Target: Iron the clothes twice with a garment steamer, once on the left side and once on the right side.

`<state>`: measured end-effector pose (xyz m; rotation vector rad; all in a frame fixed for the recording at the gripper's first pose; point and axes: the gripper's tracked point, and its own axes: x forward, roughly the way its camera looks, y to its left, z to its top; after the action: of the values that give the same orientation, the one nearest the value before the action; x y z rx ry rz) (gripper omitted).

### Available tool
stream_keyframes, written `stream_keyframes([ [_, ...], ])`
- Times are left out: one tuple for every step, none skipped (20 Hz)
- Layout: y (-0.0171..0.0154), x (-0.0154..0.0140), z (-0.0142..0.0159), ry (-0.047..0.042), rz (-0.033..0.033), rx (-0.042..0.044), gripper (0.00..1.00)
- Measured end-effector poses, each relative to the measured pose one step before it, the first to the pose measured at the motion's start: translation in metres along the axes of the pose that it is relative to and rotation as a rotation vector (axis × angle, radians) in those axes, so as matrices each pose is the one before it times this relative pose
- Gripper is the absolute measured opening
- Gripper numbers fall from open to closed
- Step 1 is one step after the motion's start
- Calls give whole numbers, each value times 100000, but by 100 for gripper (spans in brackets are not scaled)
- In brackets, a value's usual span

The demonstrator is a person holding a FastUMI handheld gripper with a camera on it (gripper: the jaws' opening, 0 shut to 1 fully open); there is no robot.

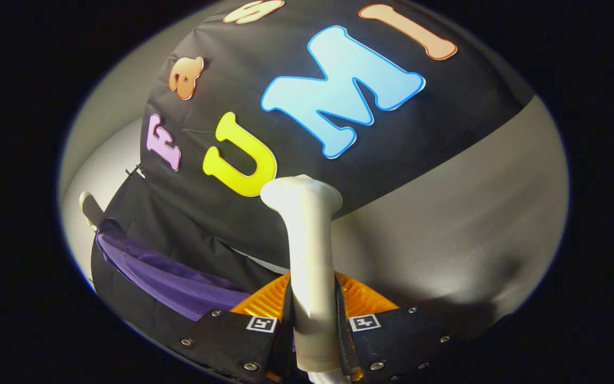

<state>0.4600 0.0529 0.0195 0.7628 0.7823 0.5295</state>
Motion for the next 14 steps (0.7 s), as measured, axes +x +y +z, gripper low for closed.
stream_keyframes([
  [614, -1247, -636, -1118, 1559, -275, 35],
  [540, -1083, -341, -1151, 925, -99, 35],
  [619, -1135, -283, -1683, 858, 248, 35],
  [651, -1058, -152, -1757, 1193, 469, 35],
  [857, -1297, -294, -2166, 1407, 732, 35],
  [830, -1053, -195, -2021, 1295, -112, 35],
  [772, -1105, -354, -2083, 757, -1488, 35],
  [772, -854, -388, -1133, 1141, -2890, 35],
  [1156, -876, -421, -1491, 1888, -2154, 35],
  [1142, -654, -282, -1552, 2104, -2042, 35],
  [1083, -485, -331, -1783, 1564, -2159, 35],
  [1082, -475, -238, -1838, 1021, -2517, 35],
  [929, -415, -315, -1882, 436, -2622, 34],
  [1034, -222, -140, -1719, -276, -3245, 35],
])
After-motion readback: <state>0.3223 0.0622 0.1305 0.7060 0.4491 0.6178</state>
